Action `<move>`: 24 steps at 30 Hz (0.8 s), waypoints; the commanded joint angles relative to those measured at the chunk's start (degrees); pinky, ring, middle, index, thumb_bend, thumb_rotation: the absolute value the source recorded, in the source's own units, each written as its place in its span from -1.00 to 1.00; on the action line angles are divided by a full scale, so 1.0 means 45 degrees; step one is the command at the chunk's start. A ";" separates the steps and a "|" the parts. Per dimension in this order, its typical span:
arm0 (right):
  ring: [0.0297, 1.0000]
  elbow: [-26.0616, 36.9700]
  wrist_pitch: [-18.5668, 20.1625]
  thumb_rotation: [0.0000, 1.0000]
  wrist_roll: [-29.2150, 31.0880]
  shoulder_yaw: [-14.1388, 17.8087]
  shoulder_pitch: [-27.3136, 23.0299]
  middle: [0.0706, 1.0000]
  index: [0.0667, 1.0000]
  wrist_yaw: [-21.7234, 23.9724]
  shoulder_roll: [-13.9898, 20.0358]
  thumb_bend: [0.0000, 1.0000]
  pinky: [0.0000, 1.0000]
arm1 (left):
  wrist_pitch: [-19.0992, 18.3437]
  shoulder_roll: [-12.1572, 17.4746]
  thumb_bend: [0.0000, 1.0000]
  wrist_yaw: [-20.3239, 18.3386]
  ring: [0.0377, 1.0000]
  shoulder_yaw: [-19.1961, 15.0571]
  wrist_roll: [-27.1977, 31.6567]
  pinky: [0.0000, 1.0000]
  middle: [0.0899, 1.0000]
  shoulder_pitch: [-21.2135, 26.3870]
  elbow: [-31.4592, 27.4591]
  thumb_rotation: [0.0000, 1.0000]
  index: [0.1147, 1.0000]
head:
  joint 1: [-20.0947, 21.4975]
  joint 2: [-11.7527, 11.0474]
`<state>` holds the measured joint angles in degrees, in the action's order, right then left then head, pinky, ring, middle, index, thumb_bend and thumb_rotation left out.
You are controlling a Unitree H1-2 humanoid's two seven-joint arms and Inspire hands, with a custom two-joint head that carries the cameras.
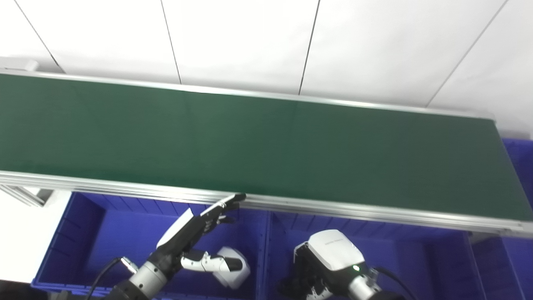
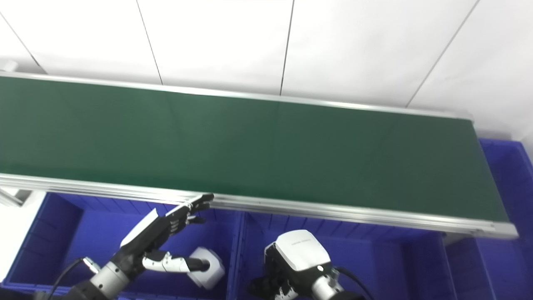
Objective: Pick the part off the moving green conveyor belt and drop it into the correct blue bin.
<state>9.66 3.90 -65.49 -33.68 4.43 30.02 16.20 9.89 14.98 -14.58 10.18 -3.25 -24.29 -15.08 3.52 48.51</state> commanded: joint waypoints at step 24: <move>0.63 0.3966 0.1018 -0.34 0.3850 0.2724 0.3097 0.73 0.76 -0.2561 -0.2706 0.21 0.41 | -0.0054 0.0219 0.37 -0.0058 0.89 -0.0220 0.0418 0.67 0.94 -0.0368 -0.0779 -0.09 0.82 | -0.0299 0.0412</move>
<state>24.87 7.51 -51.42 -22.08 17.38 20.13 5.36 9.47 15.24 -14.57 9.71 -2.43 -25.54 -17.09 2.20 50.36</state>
